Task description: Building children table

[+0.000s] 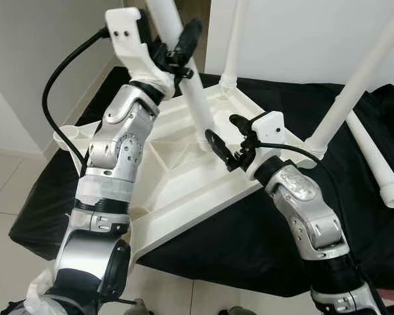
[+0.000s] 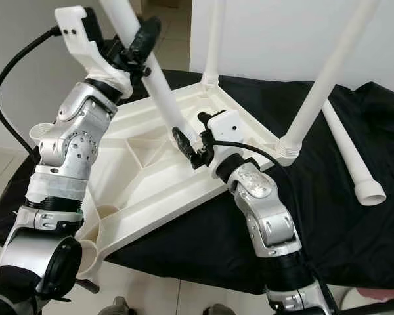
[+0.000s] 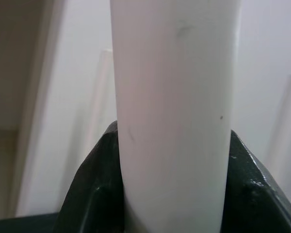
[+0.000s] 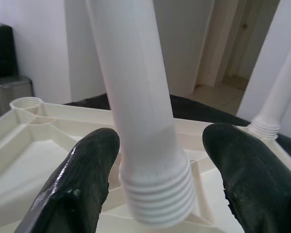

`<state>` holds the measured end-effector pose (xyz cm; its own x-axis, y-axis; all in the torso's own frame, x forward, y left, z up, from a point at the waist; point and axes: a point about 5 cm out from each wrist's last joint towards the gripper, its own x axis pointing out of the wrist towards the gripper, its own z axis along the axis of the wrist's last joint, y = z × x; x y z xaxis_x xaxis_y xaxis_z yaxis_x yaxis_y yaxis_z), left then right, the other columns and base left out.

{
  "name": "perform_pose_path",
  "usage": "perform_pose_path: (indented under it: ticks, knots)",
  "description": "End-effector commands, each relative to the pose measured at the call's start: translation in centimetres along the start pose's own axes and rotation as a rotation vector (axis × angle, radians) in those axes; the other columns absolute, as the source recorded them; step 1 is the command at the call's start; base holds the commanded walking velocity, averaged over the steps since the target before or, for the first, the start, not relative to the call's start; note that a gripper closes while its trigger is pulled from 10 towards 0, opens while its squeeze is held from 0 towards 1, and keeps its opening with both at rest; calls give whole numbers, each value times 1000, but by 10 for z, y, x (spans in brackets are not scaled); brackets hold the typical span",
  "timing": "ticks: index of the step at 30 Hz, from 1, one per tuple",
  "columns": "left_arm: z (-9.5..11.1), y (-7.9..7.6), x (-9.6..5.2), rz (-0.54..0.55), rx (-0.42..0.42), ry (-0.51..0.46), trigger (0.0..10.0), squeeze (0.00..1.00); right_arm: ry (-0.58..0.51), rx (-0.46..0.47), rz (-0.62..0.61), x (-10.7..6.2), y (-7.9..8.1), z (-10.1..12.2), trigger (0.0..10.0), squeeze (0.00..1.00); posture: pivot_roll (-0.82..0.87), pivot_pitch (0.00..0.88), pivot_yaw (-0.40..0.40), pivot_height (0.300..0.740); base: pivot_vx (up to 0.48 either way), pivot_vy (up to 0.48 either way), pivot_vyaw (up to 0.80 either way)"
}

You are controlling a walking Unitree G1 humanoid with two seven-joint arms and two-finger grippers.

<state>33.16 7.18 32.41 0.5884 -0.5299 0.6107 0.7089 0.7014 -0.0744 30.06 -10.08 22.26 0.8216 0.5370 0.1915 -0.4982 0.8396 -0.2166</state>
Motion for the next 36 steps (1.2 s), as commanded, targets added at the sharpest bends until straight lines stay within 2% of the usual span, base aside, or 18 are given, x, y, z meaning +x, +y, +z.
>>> perform_pose_path:
  ticks: [1,3,9,11,12,15,16,17,18,25,26,29,30,35,36]
  knots:
    - [3,-15,1,-146,-4,-11,10000,0,9,-15,5,4,2,0,10000,0,-61,0,-13,740,0,0,0]
    - [2,-26,4,-175,-17,-16,10000,0,27,-42,3,13,-1,-2,10000,0,-56,0,-15,740,0,0,0]
    - [1,-37,5,-199,-36,-22,10000,0,38,-88,-8,23,-5,-3,10000,0,-55,0,-17,740,0,0,0]
    - [0,-46,4,-213,-45,-17,10000,0,54,-126,2,31,-8,-3,10000,0,-47,0,-17,740,0,0,0]
    - [-1,-50,4,-219,-40,-9,10000,0,64,-158,19,36,-9,-2,9529,0,-44,0,-18,740,0,0,0]
    - [-2,-52,3,-221,-36,-6,10000,0,66,-164,27,36,-8,-2,9529,0,-42,0,-19,740,0,0,0]
    - [-2,-53,3,-221,-38,0,10000,0,60,-174,30,37,-9,0,3373,0,-39,0,-21,740,0,0,0]
    - [-2,-53,3,-221,-38,0,10000,0,60,-174,30,37,-9,0,3373,0,-39,0,-21,740,0,0,0]
    - [-4,-55,3,-231,-26,10,10000,0,51,-193,41,38,-8,1,0,0,-39,0,-20,740,0,0,0]
    - [-9,-60,2,-241,-19,33,10000,0,35,-241,58,37,-5,1,0,0,-38,0,-22,740,0,0,0]
    - [-10,-60,2,-240,-24,37,10000,0,31,-251,60,37,-4,2,5647,0,-41,0,-19,740,0,0,0]
    - [-11,-61,2,-238,-29,39,10000,0,29,-258,62,37,-4,2,5647,0,-41,0,-19,740,0,0,0]
    - [-12,-61,2,-238,-23,45,10000,0,28,-257,55,37,-5,3,10000,0,-43,0,-17,740,0,0,0]
    - [-13,-62,1,-247,-22,55,10000,0,36,-241,30,38,-6,1,10000,0,-46,0,-14,740,0,0,0]
    - [-14,-62,1,-249,-26,61,10000,102,42,-232,15,38,-7,0,10000,0,-47,0,-13,740,0,0,0]
